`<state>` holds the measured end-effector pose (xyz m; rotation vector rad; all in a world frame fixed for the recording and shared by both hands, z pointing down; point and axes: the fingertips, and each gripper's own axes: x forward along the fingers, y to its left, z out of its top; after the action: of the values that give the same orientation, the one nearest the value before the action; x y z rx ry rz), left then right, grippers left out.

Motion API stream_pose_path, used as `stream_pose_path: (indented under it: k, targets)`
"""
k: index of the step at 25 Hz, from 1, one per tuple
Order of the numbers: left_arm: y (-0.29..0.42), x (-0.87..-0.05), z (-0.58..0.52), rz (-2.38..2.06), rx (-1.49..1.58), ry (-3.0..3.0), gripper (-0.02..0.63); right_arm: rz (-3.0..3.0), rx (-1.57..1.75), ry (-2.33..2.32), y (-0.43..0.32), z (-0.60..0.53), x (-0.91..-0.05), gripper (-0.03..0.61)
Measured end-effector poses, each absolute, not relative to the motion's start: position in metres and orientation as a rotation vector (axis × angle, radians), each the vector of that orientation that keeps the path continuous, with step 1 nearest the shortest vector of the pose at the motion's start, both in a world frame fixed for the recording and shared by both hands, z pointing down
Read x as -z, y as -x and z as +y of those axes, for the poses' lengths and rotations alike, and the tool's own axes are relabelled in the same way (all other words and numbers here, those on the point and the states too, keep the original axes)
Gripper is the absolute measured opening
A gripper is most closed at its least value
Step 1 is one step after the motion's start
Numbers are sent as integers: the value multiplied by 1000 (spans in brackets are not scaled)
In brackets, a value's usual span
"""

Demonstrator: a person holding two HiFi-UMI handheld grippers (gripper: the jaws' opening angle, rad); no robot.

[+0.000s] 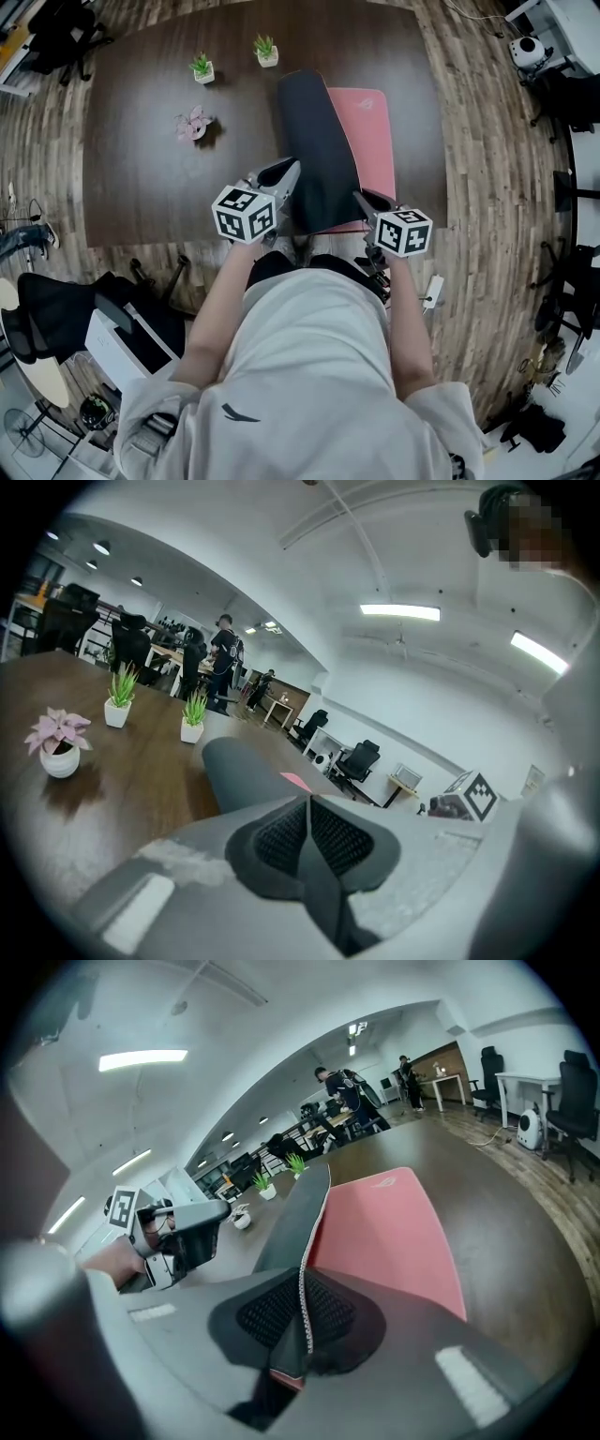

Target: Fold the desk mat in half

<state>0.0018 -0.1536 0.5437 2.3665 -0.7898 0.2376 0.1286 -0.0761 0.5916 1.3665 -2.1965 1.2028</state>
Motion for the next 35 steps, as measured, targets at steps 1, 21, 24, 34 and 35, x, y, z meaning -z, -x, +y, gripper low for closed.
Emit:
stream_pose_path:
  k: [1, 21, 24, 34, 35]
  targets:
    - [0, -545, -153, -793, -238, -2364, 20, -2182, -1212, -1392, -138, -74, -593, 17]
    - [9, -557, -134, -793, -287, -2337, 20, -1870, -1390, -1683, -260, -34, -664, 17]
    - [10, -557, -133, -795, -272, -2324, 20, -1862, -1385, -1675, -259, -34, -666, 17]
    - [18, -554, -129, -827, -253, -2317, 19, -1871, -1345, -1624, -250, -35, -666, 17]
    - [19, -554, -128, -831, -252, -2316, 18, -1873, -1341, -1616, -248, -35, -666, 17]
